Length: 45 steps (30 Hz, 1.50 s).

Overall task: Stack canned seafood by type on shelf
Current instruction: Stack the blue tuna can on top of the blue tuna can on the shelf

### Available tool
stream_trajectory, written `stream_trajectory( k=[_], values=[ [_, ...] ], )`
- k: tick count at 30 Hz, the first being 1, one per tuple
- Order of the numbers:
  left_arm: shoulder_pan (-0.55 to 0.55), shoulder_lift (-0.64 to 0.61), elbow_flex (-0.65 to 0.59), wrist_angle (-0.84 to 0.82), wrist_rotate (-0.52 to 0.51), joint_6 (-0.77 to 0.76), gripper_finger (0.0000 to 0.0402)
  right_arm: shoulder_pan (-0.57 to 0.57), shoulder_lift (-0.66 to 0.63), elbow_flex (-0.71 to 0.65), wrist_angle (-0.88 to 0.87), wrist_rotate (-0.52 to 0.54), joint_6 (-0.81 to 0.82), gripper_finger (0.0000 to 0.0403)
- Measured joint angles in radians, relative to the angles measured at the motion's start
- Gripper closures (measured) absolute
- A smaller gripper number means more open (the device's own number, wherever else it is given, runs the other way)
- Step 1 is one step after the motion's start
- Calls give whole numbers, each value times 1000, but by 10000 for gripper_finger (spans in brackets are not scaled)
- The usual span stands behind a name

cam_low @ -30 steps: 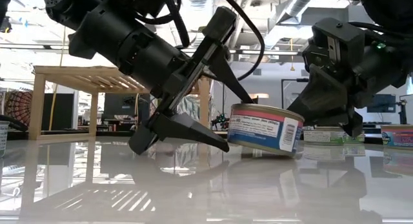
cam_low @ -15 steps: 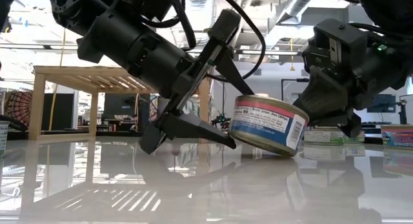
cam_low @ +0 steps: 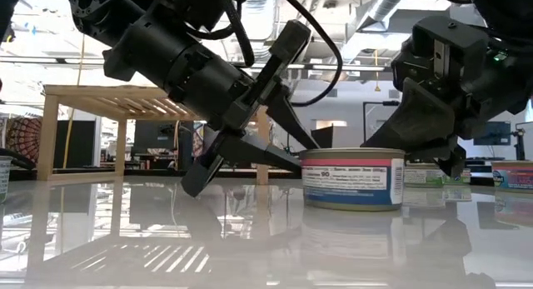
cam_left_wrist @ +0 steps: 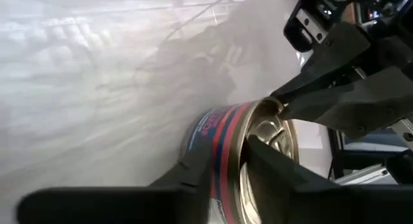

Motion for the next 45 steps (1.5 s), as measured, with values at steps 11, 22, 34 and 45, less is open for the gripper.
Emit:
stream_trajectory(
  k=[11, 22, 34, 45],
  values=[
    [4, 0, 0, 39, 65, 76, 382, 13, -9, -1, -17, -14, -12, 305],
    [10, 0, 0, 12, 78, 151, 304, -28, -122, -3, -107, -93, -91, 240],
    [71, -10, -1, 8, 164, 281, 270, 33, -388, -2, -596, -196, 192, 232],
    [122, -22, -2, 9, 210, 375, 271, 227, -245, -1, -461, 128, 538, 242]
  ],
)
